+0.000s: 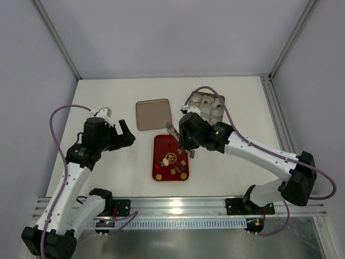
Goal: Pack the chocolate
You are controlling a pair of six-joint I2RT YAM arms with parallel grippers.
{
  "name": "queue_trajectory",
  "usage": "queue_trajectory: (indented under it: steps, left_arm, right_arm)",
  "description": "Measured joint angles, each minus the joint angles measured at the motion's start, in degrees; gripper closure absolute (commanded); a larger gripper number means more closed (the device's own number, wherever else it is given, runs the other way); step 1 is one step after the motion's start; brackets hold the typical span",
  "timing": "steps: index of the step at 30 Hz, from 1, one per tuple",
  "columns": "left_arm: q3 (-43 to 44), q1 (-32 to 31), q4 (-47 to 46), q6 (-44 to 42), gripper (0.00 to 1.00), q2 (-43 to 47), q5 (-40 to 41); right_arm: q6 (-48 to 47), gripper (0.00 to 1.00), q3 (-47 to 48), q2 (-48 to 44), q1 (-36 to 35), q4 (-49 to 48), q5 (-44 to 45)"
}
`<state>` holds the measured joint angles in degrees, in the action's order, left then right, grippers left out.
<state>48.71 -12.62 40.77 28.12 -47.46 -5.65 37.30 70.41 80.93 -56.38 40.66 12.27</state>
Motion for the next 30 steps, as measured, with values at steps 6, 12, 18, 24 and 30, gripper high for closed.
queue_trajectory:
  steps: [6, 12, 18, 24, 30]
  left_arm:
    - [0.00, 0.00, -0.02, 0.00, 0.00, 0.00, 0.00]
    - [0.00, 0.00, -0.02, 0.00, 0.00, 0.00, 0.02]
    - [0.00, 0.00, -0.02, 0.00, 0.00, 0.00, 0.00]
    - [0.00, 0.00, -0.02, -0.02, 0.00, 0.00, 0.00]
    - [0.00, 0.00, 0.00, -0.02, 0.01, 0.00, 0.00]
  right_arm:
    - [-3.89, 0.72, 0.61, -4.87, 12.50, 1.11, -0.63]
    - [-7.89, 0.72, 0.74, -5.77, 23.85, 1.44, -1.55]
    - [-10.14, 0.72, 0.74, -3.63, 28.83, 0.96, -3.32]
    - [-11.43, 0.72, 0.74, 0.13, 31.28, 0.13, -4.52]
    - [-12.09, 0.72, 0.74, 2.89, 32.54, -0.94, -4.81]
